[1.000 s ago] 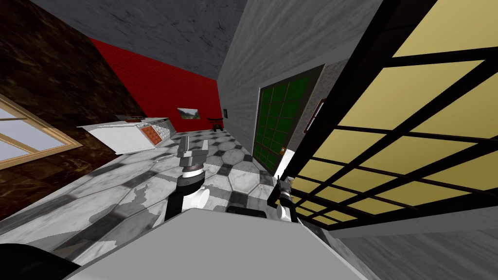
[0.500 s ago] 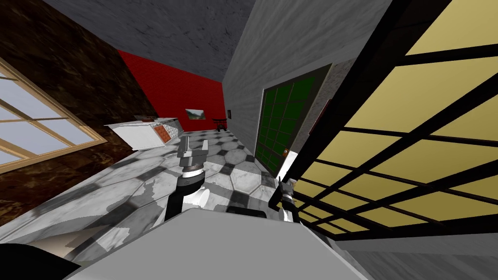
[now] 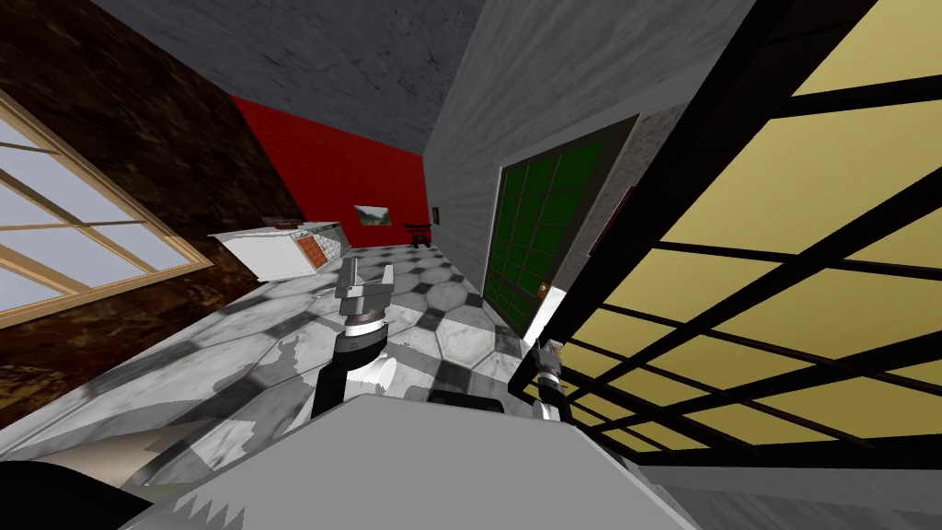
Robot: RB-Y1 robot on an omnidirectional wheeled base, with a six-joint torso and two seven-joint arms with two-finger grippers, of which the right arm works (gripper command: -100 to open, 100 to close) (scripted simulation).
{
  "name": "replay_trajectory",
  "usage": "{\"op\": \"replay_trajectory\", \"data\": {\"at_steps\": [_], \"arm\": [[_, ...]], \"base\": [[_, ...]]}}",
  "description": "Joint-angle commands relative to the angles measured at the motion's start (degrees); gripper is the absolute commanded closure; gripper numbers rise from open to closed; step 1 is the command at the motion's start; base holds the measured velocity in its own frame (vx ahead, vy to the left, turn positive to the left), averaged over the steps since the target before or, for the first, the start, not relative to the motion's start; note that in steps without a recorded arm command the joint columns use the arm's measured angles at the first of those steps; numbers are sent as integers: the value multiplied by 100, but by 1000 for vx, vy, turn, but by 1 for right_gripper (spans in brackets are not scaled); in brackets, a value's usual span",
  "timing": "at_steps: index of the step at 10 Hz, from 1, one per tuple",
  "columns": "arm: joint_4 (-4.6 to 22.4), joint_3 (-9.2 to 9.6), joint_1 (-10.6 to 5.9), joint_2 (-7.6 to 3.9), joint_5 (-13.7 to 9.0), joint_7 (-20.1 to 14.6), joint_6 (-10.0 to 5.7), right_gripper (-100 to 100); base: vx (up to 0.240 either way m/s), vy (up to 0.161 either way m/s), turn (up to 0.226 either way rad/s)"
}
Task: Pull the door open
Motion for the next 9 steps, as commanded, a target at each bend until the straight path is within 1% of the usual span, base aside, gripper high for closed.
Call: {"op": "replay_trajectory", "data": {"at_steps": [1,2,3,8,9], "arm": [[36,-66,165,-152,-56,-111,-54,-100],[-36,7,104,-81,-7,-94,-49,-100],[-36,7,104,-81,-7,-94,-49,100],[-36,7,104,-81,-7,-94,-49,100],[-81,40,94,-110,17,-112,52,-100]], "base": [[15,-32,106],[7,4,49],[-3,16,-20],[-1,-5,-4],[-136,0,17]]}}
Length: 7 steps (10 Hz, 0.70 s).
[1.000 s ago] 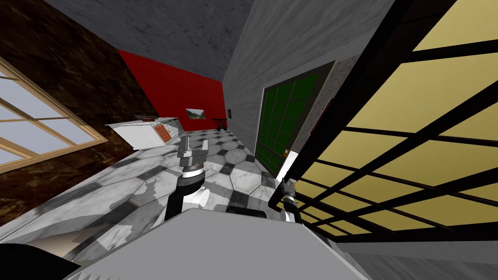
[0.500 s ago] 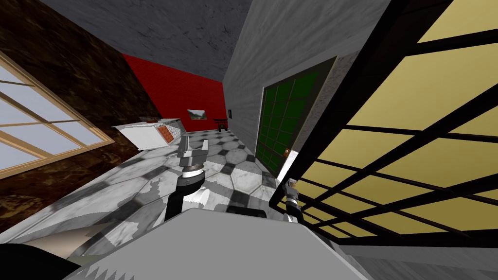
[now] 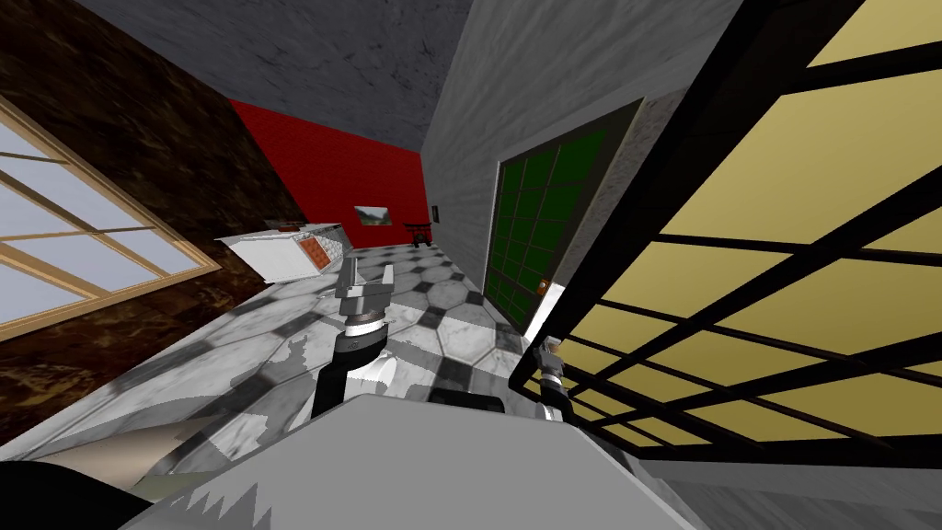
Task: Pull the door open
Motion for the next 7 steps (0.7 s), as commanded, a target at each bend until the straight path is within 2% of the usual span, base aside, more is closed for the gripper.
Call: {"op": "replay_trajectory", "data": {"at_steps": [1,4,7], "arm": [[-12,25,4,-35,18,-26,107,-100],[-76,71,-8,-83,52,-53,260,-100],[-159,129,-23,-145,96,-88,454,-100]], "base": [[-214,34,65],[-209,31,-2],[-219,-4,-19]]}}
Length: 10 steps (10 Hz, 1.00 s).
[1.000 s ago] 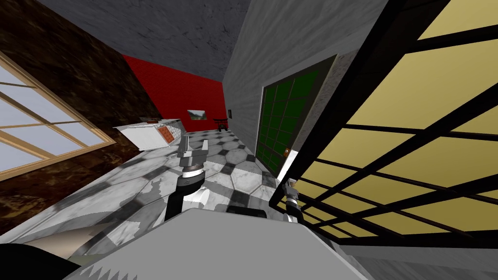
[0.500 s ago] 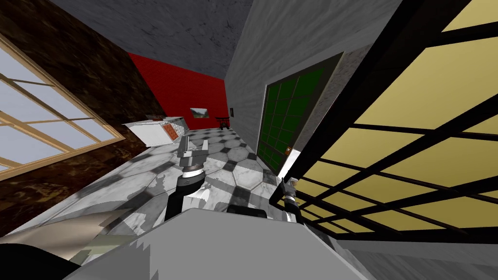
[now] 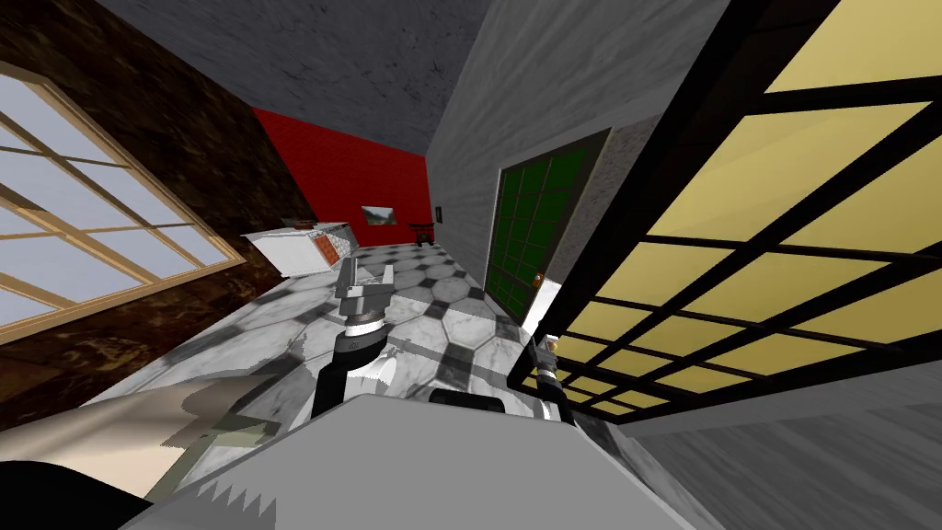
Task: Pull the door open
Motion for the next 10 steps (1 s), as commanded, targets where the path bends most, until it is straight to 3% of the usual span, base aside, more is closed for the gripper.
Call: {"op": "replay_trajectory", "data": {"at_steps": [1,10], "arm": [[0,0,0,0,0,0,0,-100],[4,-10,6,39,7,9,25,-100]], "base": [[-88,29,35],[-210,10,24]]}}
